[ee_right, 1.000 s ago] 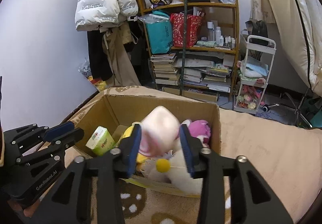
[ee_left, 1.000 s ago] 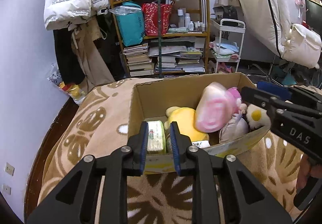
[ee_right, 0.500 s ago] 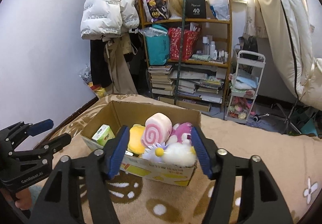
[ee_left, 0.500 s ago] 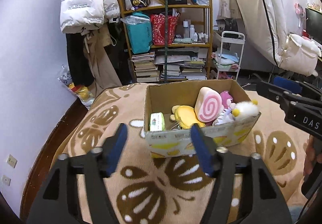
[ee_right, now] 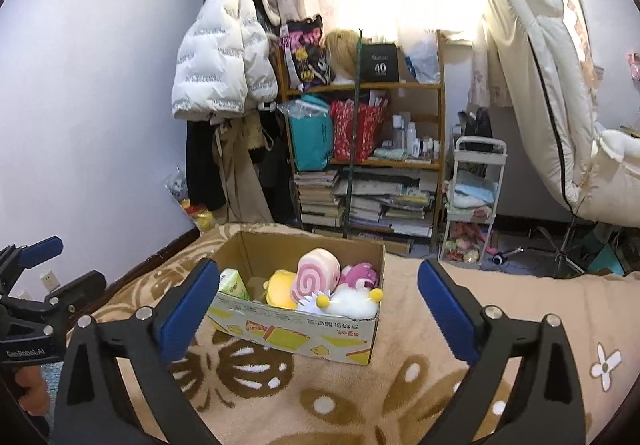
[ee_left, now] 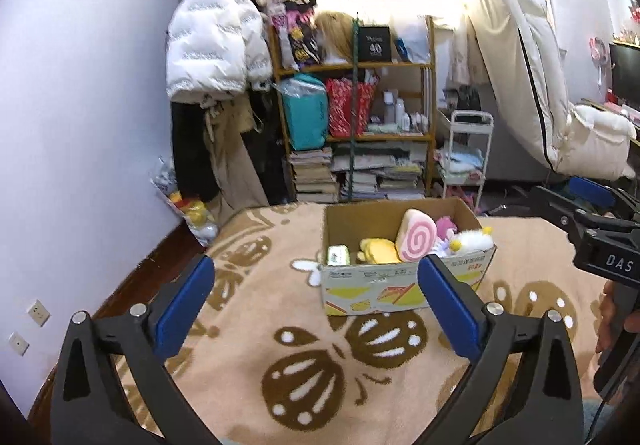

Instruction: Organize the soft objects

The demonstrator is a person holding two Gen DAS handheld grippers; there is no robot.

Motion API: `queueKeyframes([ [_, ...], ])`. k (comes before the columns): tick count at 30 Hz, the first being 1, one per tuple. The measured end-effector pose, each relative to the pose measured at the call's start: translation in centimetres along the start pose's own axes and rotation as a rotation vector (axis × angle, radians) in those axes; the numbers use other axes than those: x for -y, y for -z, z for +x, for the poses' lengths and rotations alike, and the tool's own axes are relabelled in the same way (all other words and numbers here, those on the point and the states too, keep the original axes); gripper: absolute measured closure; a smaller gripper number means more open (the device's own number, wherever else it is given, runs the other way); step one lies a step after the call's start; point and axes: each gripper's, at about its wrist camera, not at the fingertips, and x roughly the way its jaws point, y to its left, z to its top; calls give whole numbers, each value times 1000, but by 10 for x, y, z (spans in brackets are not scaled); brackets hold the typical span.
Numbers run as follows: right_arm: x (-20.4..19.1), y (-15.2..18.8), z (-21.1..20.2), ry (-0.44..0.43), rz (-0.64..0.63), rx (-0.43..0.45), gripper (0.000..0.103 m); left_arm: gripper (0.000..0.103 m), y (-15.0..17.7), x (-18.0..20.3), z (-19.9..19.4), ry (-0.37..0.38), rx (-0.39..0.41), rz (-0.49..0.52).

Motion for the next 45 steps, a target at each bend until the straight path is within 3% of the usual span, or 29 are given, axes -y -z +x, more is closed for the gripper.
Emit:
queueKeyframes([
  [8,0,-3,-36,12,-10,67,0,1,8,-13,-25,-37,46,-33],
  [18,5,15,-62,12,9,130,0,1,22,-11,-38,-23,87,-31],
  [22,6,27,-73,14,-8,196,0,1,25,-9,-36,-10,86,-31],
  [28,5,34,-67,2,-18,170,0,1,27,-6,-35,17,109,-38],
  [45,20,48,-55,6,40,143,0,1,31,1,-23,21,79,-24],
])
